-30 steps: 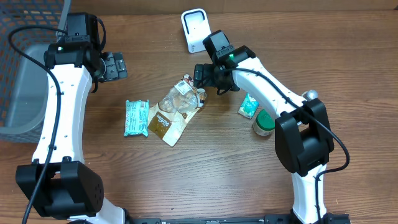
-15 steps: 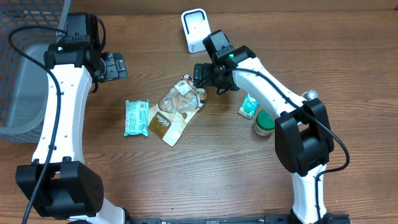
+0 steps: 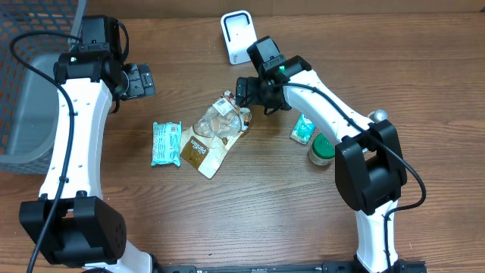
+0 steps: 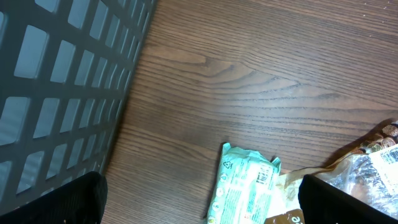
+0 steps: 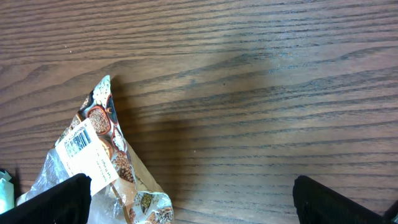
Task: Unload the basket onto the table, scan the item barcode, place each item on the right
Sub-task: 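Move the open right gripper left over the bread bag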
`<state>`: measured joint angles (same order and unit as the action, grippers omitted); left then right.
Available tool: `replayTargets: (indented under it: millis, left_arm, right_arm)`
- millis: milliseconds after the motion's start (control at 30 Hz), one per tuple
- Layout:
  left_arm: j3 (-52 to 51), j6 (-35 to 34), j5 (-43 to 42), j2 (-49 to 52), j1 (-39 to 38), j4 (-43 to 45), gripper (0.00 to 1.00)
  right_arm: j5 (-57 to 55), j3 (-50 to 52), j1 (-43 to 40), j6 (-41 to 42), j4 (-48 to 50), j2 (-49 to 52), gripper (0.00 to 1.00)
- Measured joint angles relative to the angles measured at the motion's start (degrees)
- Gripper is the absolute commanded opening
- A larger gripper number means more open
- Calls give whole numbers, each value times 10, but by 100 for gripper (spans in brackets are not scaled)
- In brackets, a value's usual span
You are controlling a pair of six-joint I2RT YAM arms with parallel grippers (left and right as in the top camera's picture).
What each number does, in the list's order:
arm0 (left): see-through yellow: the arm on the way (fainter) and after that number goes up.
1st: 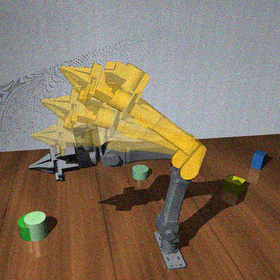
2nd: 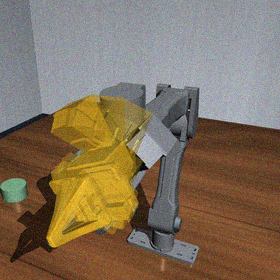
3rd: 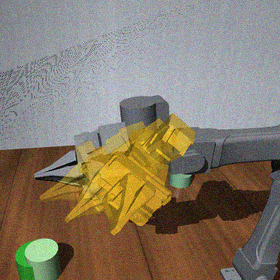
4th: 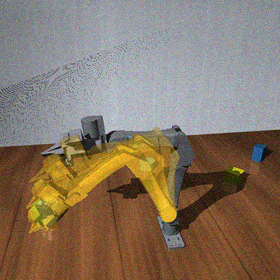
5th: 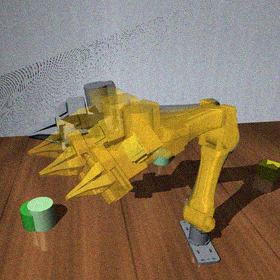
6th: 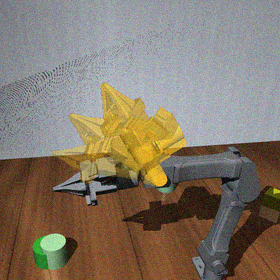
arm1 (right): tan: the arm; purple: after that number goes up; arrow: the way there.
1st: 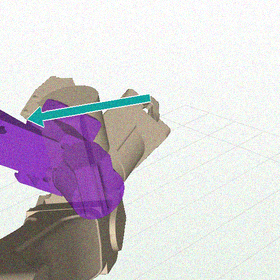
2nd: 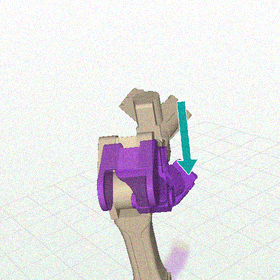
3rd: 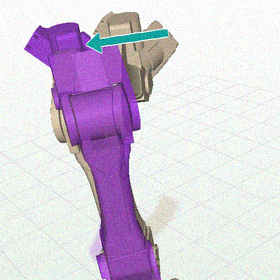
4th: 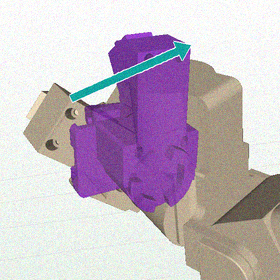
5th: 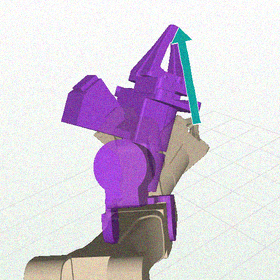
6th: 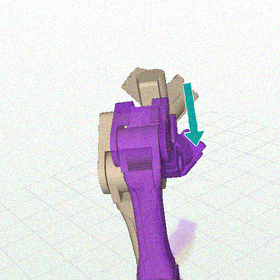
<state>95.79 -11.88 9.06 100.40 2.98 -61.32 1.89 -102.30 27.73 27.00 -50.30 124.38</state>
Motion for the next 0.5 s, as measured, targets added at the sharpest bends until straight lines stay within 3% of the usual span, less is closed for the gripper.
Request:
replayTargets:
  millis: [500]
  left_arm:
    - [0,0,0,0,0,0,99]
  right_arm:
    - [1,0,0,0,6,0,100]
